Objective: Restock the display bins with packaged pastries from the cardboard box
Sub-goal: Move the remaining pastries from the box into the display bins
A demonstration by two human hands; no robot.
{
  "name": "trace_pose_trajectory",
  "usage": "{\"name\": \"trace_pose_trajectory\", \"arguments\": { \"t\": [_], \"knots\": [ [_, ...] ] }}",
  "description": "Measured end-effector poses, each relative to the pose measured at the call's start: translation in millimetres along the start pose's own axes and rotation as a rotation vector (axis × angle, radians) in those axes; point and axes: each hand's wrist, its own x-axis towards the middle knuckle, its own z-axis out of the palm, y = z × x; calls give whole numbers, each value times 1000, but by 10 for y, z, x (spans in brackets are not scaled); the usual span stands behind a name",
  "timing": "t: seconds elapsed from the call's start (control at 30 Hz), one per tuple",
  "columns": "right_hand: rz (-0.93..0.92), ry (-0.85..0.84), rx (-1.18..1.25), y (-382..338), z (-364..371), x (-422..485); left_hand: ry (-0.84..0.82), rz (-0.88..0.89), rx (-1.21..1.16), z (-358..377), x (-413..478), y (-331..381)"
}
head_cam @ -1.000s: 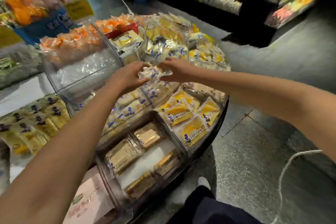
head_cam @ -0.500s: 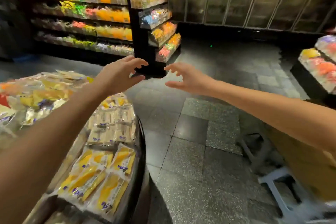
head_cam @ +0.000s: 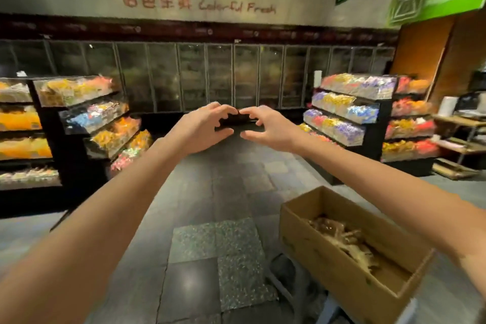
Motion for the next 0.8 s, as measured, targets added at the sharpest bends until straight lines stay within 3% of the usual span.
{"name": "trace_pose_trajectory", "arguments": {
  "t": [0.27,0.43,0.63,0.8],
  "knots": [
    [254,225,-125,1321,-1014,-305,67,283,-160,618,1574,808],
    [343,123,-110,1721,-708,-11,-22,350,-179,1177,1967,786],
    [405,69,-134,2163,-325,420,-112,351,-287,1911,2453,288],
    [572,37,-210,2659,-151,594,-209,355,-281,2474,2911,-115]
  ]
}}
